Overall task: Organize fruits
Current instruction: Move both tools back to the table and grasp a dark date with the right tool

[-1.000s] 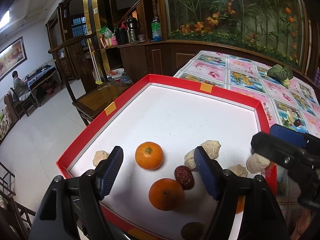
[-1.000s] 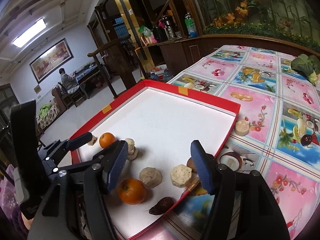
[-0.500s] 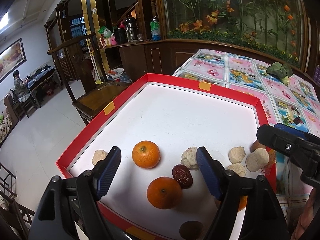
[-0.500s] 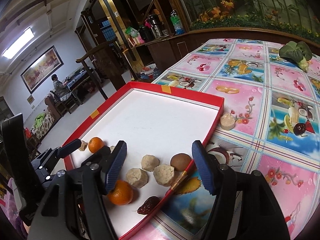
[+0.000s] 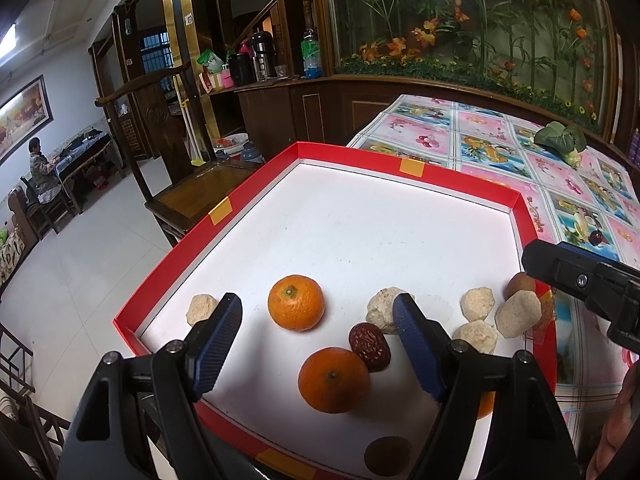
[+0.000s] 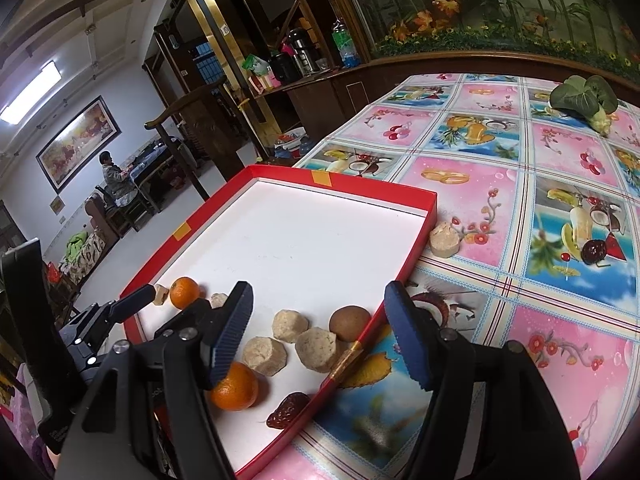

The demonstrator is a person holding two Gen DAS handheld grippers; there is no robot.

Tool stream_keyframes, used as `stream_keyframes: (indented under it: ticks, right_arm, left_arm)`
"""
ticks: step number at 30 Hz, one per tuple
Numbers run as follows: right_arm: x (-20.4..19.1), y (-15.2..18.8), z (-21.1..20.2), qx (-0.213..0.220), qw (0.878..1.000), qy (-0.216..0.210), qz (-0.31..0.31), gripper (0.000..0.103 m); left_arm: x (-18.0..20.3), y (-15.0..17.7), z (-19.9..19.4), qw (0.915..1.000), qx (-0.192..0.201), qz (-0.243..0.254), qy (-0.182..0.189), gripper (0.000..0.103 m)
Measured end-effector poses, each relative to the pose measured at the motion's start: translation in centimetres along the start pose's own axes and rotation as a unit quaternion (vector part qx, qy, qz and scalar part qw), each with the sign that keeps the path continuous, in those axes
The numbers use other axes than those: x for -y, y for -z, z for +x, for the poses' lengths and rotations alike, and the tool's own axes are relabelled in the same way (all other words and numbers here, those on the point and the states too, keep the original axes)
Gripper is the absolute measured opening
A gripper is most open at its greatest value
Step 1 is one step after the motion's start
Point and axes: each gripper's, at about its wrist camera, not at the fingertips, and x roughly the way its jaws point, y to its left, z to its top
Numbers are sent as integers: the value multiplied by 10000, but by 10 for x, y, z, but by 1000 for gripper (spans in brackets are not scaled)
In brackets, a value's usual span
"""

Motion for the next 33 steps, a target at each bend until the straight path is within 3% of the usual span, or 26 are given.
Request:
stream_keyframes:
  ticks: [8, 13, 18, 22, 24, 33]
  right_arm:
    - [21, -6, -23, 316, 9991, 55, 275, 70]
    - [78, -9, -63, 763, 9923, 232, 943, 70]
    - [130, -2, -92, 741, 9880, 708, 1159, 70]
    - [165, 0, -104, 781, 9806, 1015, 1482, 70]
    - [180, -1, -105, 793, 9757, 958, 1803, 70]
    - [184, -2, -105, 733, 9753, 1085, 1782, 70]
  left_arm:
    - [-2, -11, -11, 9999, 26, -19, 126, 78]
    - [17, -19, -35, 9988, 275, 243, 322, 79]
    - [55, -23, -42, 9951, 272, 555, 776, 79]
    - [92, -18, -45, 9868, 13, 806, 1407, 79]
    - [110, -12, -49, 9815, -60, 962, 1652, 79]
    - [162, 8, -30, 9646, -535, 1455, 2132, 79]
